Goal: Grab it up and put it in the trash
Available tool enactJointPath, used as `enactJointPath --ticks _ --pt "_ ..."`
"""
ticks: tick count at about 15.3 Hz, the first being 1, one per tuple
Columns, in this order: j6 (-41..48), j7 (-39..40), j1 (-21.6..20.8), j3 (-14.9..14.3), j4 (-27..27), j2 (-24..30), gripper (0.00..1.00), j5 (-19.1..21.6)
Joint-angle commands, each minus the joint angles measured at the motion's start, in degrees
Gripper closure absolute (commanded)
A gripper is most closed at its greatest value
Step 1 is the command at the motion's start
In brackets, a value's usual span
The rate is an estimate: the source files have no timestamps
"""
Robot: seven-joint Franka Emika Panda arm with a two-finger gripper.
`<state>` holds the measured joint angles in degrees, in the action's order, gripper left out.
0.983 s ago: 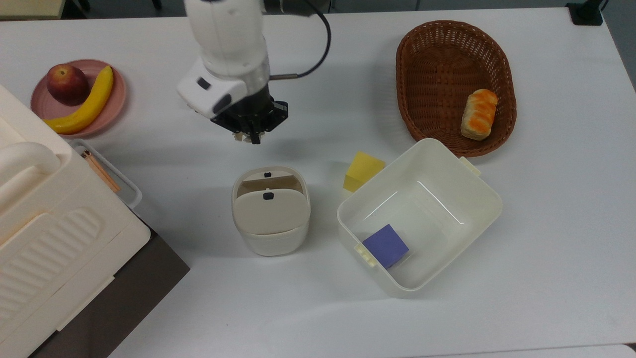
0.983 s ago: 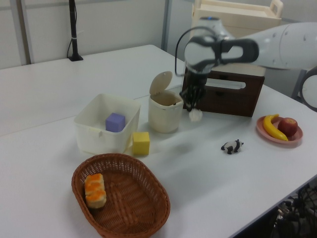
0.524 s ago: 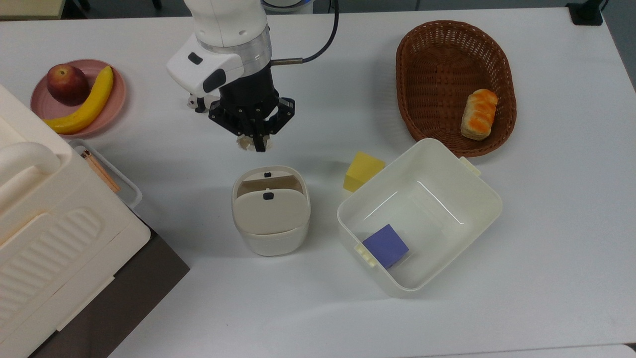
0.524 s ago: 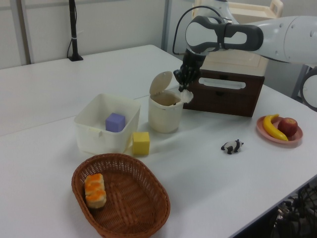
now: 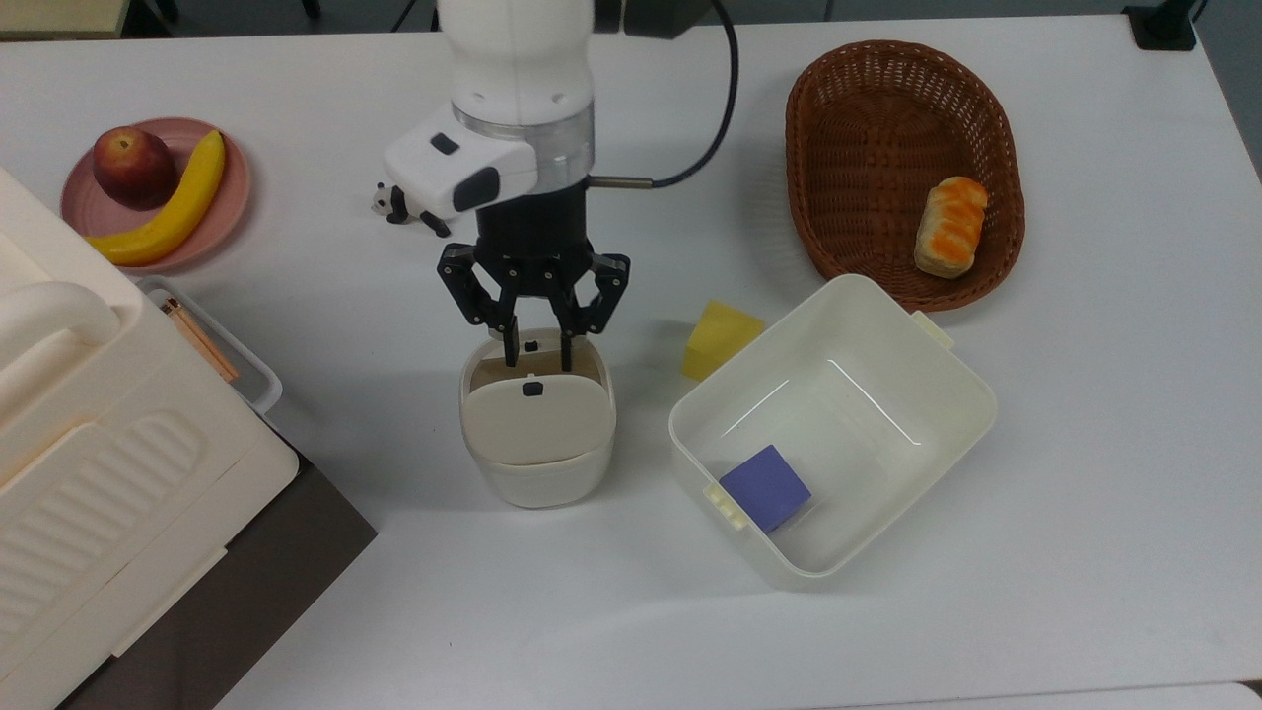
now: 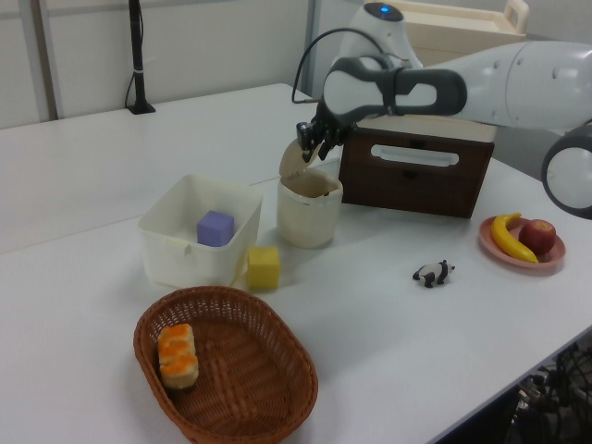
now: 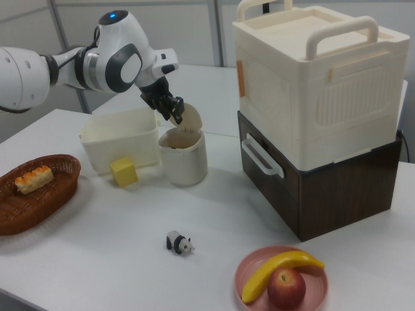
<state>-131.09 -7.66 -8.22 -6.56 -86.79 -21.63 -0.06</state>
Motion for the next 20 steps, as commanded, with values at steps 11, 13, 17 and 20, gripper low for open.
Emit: enactJointPath --ticks 11,13,17,20 --pt "32.3 5.6 0.4 -1.3 0.8 10.0 0.0 -2.0" --pt "35.2 6.4 1.5 -1.3 0.8 10.7 0.0 -2.0" --pt "35.9 5.6 2.6 -1.3 0.7 10.5 0.0 -1.4" --pt "35.7 4.9 2.4 -1.1 0.1 10.5 0.0 -1.4"
